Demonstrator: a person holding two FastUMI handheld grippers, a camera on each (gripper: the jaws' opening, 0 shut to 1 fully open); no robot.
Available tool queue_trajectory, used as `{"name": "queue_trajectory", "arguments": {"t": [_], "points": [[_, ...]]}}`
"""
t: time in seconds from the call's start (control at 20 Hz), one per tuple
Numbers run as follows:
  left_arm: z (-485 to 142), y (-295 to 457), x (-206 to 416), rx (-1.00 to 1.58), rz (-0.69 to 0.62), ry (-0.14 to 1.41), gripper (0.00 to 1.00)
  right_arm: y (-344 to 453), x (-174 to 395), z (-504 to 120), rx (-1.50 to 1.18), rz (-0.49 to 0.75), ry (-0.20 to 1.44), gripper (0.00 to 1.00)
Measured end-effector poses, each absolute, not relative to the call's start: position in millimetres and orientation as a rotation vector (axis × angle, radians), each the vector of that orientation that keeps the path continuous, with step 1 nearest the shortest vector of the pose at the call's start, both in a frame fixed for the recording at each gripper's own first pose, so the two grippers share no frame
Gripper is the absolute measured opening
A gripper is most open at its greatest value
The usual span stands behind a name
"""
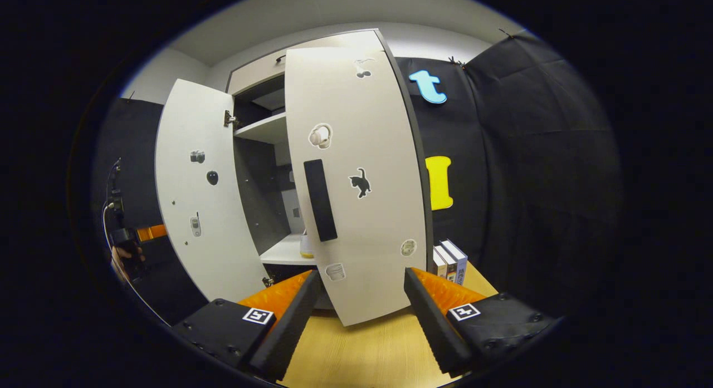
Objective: Grab one shoe with the right hand and put it into the shoe cabinet, grab the other shoe with the left hand and put it into the shoe cabinet; then close the right door with the right hand and the left door with the left hand.
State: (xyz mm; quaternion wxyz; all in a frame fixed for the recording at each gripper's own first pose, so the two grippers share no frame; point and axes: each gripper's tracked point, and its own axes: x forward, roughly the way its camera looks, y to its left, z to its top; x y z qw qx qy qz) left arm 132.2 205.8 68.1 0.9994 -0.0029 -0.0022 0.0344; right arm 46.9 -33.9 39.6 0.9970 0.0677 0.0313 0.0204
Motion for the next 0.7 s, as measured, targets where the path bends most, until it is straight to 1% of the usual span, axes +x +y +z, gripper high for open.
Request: {"name": "queue_trajectory", "arguments": {"t": [0.2, 0.3, 0.5, 0.7], "points": [[73.6, 200.4, 151.2, -0.017, -0.033, -0.001, 0.95, -21.7, 27.1, 33.3, 0.087, 0.006, 0.064, 0.98], [77.9, 196.2, 153.1, -0.028, -0.060, -0.010, 0.95, -15.3, 19.4, 28.1, 0.087, -0.007, 0.076, 0.98], [79.9, 192.2, 155.7, -0.068, -0.064, -0.004, 0.95, -7.3, 13.9, 19.2, 0.099, 0.006, 0.108, 0.98], [89.1, 168.5, 148.6, 0.034, -0.044, -0.005, 0.93, -12.9, 18.7, 9.2, 0.118, 0.022, 0.127, 0.99]]}}
